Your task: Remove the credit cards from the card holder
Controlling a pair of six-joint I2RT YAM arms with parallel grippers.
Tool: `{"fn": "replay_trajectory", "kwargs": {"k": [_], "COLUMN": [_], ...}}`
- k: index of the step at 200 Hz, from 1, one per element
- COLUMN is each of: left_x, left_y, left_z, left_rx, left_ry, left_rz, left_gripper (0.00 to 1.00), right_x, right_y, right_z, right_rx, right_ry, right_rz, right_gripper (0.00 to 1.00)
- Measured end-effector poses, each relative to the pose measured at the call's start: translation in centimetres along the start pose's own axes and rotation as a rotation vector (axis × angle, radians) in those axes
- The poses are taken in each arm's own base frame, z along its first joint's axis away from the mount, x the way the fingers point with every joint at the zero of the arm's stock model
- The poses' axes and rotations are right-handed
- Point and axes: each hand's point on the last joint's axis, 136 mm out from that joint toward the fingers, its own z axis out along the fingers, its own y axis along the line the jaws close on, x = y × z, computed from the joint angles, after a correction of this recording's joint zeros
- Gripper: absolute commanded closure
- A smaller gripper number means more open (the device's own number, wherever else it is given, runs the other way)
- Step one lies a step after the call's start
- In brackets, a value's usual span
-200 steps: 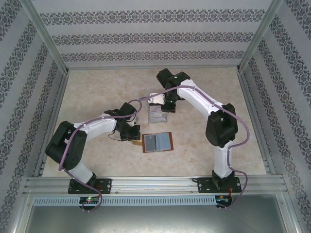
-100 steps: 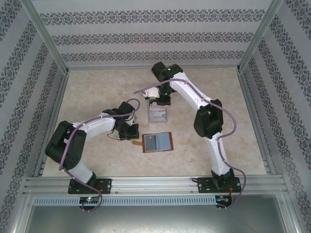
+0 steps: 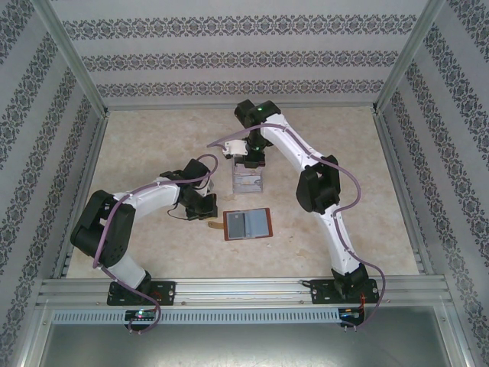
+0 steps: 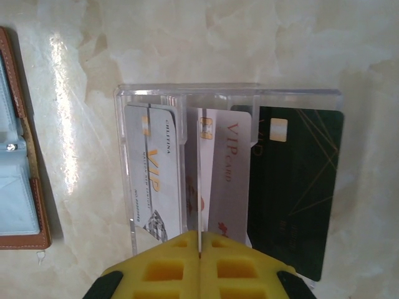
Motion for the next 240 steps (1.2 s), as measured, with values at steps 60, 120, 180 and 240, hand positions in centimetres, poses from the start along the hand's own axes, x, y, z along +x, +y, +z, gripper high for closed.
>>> {"fn": "replay_trajectory", "kwargs": {"k": [60,120,180,240], "left_x": [0.1,0.0,0.0,0.3], "left_y": [-0.1,0.0,-0.2,-0.7], "left_z": [0.0,-0.1,-0.2,-0.1], "left_rx": [0.007,0.007,0.015,0.045], "left_ry": [0.005,0.003,0.004,0.025], "left_rz": [0.000,-0.005,-0.004,0.013], "left_gripper": [0.96,0.95,0.95,0.96], "right_x": [0.0,-0.3,-0.9,-3.0], "right_y": [0.2,-0.6,-1.6,0.7], "right_z": [0.6,0.6,0.2,-1.3], "right_rx": [-0.018,0.014,0.080,0.163], "right_ry": [0.002,-0.006,-0.044,-0.168], "right_rz": [0.005,0.009,0.082,0.280], "right_gripper": [0.84,0.81,0.78,0.76]}}
